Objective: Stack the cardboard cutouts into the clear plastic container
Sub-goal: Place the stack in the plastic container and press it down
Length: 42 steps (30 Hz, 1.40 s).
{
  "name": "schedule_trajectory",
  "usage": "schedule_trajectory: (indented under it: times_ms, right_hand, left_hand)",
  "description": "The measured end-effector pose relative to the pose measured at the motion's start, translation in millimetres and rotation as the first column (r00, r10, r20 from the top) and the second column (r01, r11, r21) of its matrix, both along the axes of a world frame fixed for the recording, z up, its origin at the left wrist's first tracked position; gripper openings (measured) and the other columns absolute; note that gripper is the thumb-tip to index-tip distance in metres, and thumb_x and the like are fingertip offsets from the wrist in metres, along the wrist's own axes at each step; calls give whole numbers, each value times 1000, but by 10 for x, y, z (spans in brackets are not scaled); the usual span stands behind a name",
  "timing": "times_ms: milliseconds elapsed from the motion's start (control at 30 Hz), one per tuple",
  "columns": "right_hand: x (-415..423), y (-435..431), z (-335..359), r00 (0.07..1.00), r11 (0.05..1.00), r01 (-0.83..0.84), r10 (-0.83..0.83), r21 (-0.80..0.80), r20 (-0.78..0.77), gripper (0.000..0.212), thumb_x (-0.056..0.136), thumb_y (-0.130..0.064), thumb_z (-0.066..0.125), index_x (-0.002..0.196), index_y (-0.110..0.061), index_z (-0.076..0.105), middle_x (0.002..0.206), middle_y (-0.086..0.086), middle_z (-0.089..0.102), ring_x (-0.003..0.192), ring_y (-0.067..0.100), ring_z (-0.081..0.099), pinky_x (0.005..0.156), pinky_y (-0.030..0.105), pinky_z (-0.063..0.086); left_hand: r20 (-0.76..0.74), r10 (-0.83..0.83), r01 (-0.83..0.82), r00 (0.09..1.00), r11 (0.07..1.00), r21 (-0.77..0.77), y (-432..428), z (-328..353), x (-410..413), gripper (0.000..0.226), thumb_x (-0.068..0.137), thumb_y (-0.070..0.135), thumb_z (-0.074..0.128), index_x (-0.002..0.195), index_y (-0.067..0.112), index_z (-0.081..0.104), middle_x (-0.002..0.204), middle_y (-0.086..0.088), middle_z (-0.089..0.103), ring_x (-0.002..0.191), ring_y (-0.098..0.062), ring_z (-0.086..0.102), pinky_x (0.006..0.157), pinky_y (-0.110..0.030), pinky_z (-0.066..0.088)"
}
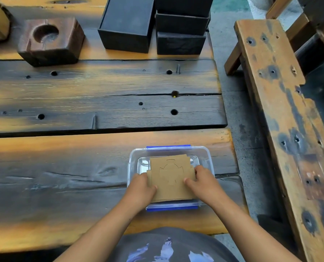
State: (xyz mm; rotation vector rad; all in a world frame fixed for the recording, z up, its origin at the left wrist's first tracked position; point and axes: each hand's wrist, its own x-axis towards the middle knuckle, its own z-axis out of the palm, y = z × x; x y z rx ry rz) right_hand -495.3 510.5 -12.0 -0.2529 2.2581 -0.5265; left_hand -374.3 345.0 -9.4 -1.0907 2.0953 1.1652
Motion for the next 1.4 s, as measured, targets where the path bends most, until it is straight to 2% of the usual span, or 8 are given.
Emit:
schedule_trajectory:
  times_ms: [167,333,467,700,767,967,1133,1400]
  right_hand:
    - [35,13,-38,998,995,-67,65,75,27,35,88,-39,58,109,-11,50,113,7,51,100,23,55,79,32,44]
    - [90,11,-89,994,991,-93,88,96,58,37,90,-38,57,112,-11,48,118,7,47,96,21,54,81,33,45]
    - [122,-6,-124,995,989,-101,98,106,31,37,89,-37,58,113,-11,48,118,9,48,102,25,57,87,36,48]
    - [86,-19,-170,995,987,-102,98,122,36,36,89,-37,56,113,-11,48,120,9,49,92,21,53,78,31,44]
    - [57,-20,-180,994,986,-104,97,131,59,38,88,-38,56,114,-11,49,121,9,49,95,22,54,78,30,41]
    - [-33,-84,-159,992,989,-99,89,106,93,33,85,-37,56,110,-17,47,120,7,50,101,24,57,81,34,47]
    - [-108,-130,-119,989,994,-85,77,63,127,43,82,-33,55,121,-19,49,121,7,54,103,26,61,90,42,52]
    - [-164,-179,-185,983,979,-162,148,125,113,36,83,-39,54,111,-16,56,122,8,50,92,21,59,76,32,50]
  left_hand:
    - [11,22,-22,1000,999,30,15,-67,8,31,89,21,61,116,6,63,115,-13,63,103,-30,64,91,-41,53]
    - [41,35,-37,999,998,46,40,-145,22,29,88,19,59,115,8,63,114,-11,64,101,-26,64,88,-34,53]
    - [85,8,-9,996,1000,4,62,-197,-15,26,89,20,59,110,7,61,114,-12,61,96,-26,63,75,-26,47]
    - [149,-39,52,988,995,-80,117,-233,-77,22,88,19,54,107,7,55,125,-13,47,101,-29,59,76,-26,39]
    - [147,-25,36,989,997,-74,103,-232,-84,25,88,19,55,109,7,55,125,-12,46,93,-27,58,74,-25,39]
    - [58,93,-95,994,995,36,-8,-198,-174,37,81,17,60,118,12,53,114,-13,59,92,-27,63,69,-28,47]
    - [70,54,-60,996,995,85,-87,-142,-283,35,79,21,60,113,15,56,109,-8,65,91,-25,67,68,-31,54]
    - [93,-28,19,995,996,91,-120,-182,-305,41,79,29,70,114,9,62,115,-9,62,95,-25,66,78,-33,56]
